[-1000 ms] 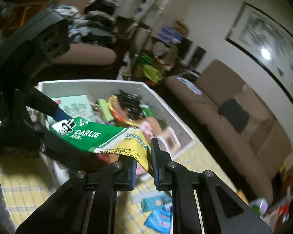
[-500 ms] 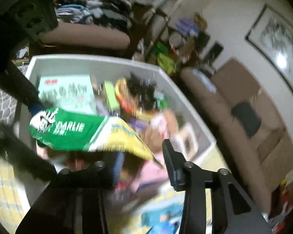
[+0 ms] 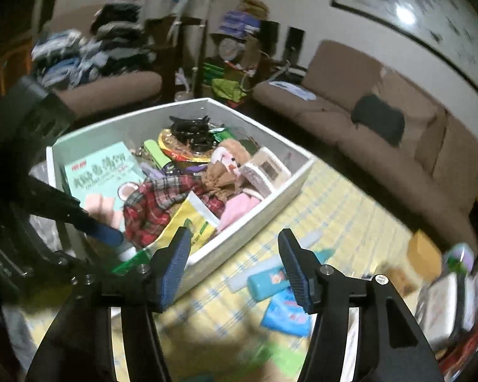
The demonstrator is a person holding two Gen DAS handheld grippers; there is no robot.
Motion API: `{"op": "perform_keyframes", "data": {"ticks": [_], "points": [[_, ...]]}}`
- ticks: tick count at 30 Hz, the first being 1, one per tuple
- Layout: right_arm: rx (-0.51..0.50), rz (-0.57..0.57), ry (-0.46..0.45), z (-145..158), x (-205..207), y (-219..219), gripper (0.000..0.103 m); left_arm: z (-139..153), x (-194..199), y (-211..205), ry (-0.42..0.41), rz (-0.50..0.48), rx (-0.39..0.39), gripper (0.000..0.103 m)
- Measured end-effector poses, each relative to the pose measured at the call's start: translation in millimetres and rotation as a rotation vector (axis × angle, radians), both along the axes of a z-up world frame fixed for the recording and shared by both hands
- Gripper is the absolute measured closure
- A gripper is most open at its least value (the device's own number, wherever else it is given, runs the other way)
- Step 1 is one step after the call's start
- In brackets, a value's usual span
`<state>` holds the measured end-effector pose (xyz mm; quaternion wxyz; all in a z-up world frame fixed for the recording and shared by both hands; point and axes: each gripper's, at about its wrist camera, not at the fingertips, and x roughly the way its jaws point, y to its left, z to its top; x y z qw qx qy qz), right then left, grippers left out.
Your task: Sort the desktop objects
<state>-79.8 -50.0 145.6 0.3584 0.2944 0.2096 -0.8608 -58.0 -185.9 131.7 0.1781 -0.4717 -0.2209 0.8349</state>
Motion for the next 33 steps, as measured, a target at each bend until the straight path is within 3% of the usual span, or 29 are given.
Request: {"op": "perform_keyframes", "data": {"ticks": [2, 8, 12, 19, 30, 33], "points": [[-0.05, -0.016, -0.051, 0, 2, 10, 0.038, 4, 1, -4, 0.018, 0.011, -0.006, 0.013], [-0.144, -0.042, -0.156, -7, 12, 21, 0.034, 18, 9, -4, 0.073, 0.083, -0.152, 0.013], [-0.163, -0.033, -0.181, -11, 19, 14, 0.034, 30, 17, -2, 0.105, 0.127, -0.221, 0.008], [-0.218, -0.054, -0.228, -8, 29, 18, 0.027, 43, 36, -7, 0.113, 0.151, -0.315, 0.007], [-0.284, -0.089, -0.258, 11, 61, 48, 0.018, 60, 73, 9, 0.134, 0.169, -0.397, 0.002], [-0.305, -0.114, -0.256, 15, 70, 67, 0.007, 63, 81, 24, 0.147, 0.149, -0.411, 0.001]]}}
